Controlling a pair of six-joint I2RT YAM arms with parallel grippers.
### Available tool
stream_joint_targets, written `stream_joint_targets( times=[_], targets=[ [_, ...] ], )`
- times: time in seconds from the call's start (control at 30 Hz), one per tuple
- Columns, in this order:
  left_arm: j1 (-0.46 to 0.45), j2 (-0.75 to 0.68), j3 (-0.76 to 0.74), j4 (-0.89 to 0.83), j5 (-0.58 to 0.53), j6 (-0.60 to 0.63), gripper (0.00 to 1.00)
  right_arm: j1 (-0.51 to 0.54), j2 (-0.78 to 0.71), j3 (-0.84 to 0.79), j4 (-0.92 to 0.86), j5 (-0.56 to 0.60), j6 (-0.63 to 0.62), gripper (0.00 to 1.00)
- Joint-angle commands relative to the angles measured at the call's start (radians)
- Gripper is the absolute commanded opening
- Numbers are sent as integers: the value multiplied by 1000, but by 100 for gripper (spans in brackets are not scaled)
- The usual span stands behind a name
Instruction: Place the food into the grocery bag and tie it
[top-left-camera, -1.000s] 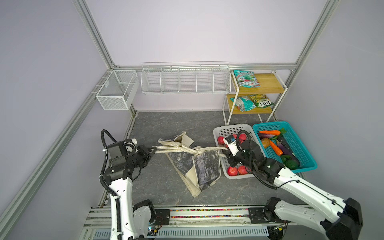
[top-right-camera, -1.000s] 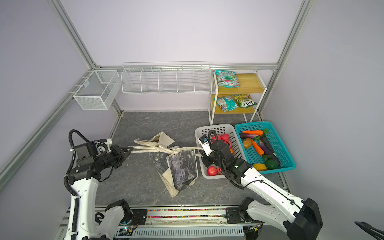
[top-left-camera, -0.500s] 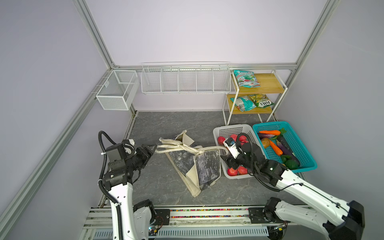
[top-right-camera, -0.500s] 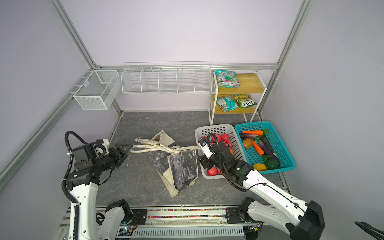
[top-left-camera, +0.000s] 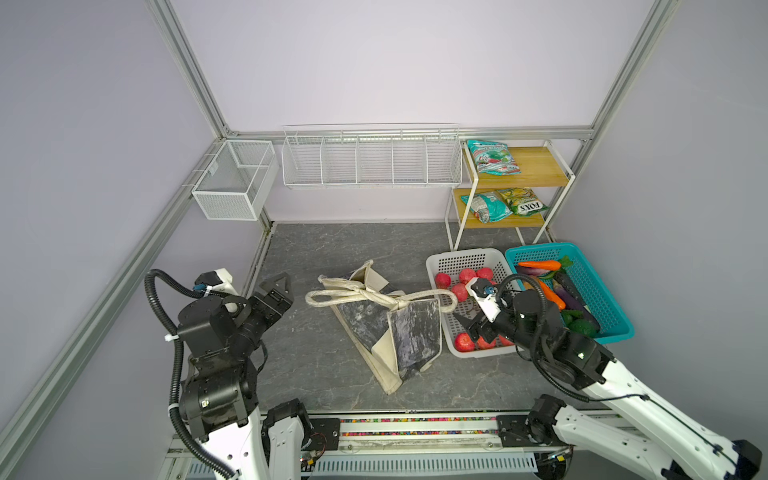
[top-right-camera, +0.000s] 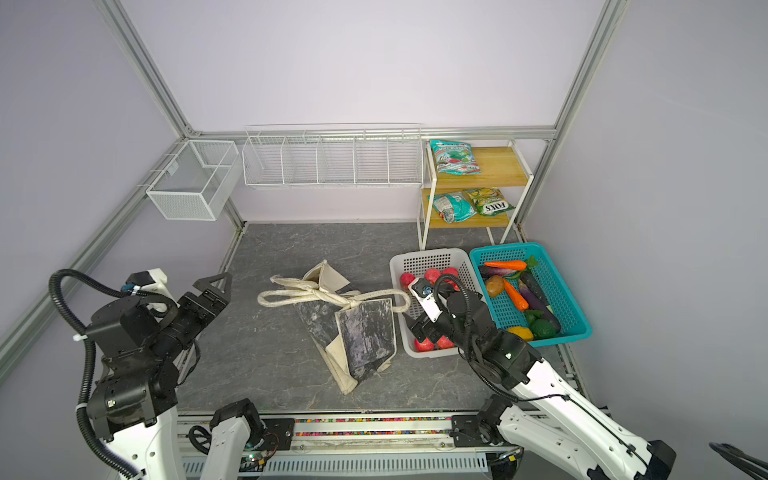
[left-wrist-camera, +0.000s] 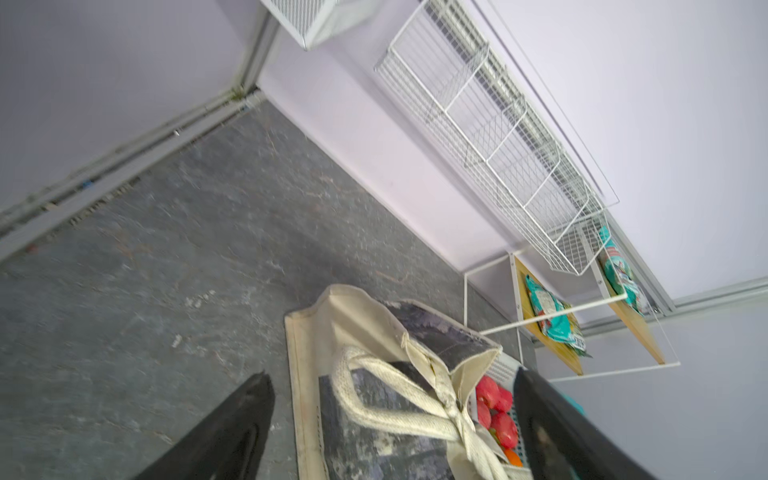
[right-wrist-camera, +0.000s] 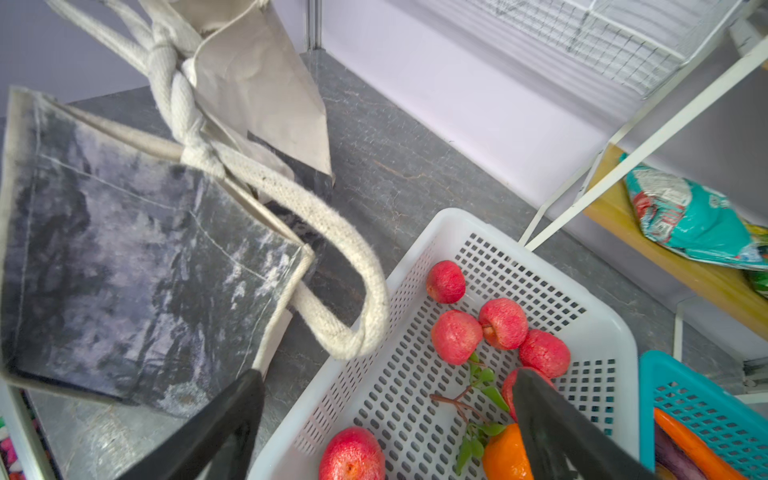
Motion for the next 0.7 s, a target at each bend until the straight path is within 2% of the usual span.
stream_joint_targets(
  times=[0.0,0.17,0.33,0.5,0.67],
  targets=[
    [6,-15,-25,50,-177,45,99,-57,-4,25,-4,70,42,95],
    [6,-33,-169,231,-316,68,100,-257,23,5,28,59,171,95],
    [6,-3,-310,369,-461,119,99,-459,92,-71,130,-3,253,96],
    [6,21,-476,557,-523,84,99,-550,132,-215,372,2,206,92],
    [-11,32,-643,749,-580,9,99,-617,159,-355,597,120,181,90]
  ],
)
